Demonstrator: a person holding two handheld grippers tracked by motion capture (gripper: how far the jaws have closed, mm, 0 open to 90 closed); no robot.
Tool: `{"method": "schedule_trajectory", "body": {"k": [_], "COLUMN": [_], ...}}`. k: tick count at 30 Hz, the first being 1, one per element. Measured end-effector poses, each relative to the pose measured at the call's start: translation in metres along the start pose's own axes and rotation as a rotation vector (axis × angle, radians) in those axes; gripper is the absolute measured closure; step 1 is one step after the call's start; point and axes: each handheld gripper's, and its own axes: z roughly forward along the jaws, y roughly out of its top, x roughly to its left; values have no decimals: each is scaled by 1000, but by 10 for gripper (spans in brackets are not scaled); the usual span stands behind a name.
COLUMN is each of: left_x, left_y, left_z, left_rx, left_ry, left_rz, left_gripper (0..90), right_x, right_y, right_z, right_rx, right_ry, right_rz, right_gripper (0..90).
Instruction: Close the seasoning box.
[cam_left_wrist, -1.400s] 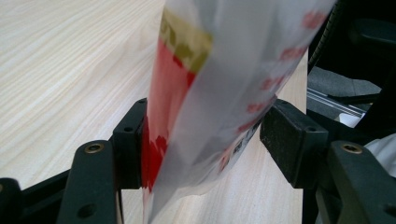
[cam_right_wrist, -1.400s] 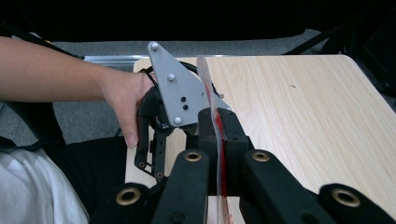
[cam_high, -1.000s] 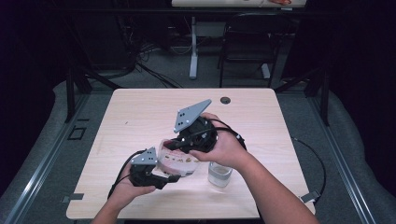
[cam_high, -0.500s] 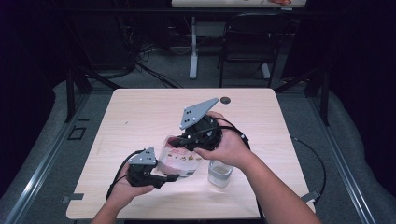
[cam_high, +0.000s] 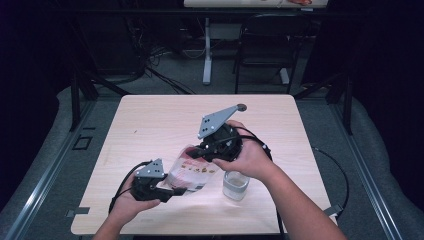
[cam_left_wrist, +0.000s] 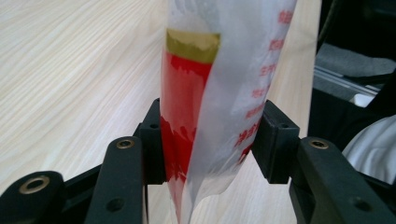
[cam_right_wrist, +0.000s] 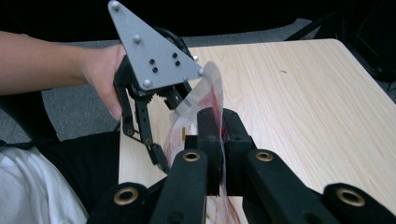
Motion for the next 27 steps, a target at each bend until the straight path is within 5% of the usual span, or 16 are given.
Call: {"method": "schedule_trajectory", "body": {"k": [27], "left_x": [-4], "left_y": [5], "left_z": [-5], "left_rx": [117], "left_ry": [23], "left_rz": [12], "left_gripper": [574], "right_x": [-4], "right_y": [-38], "right_z": [-6], "right_rx": [-47], "right_ry": [-14], "right_rz": [70], "right_gripper": [820]}}
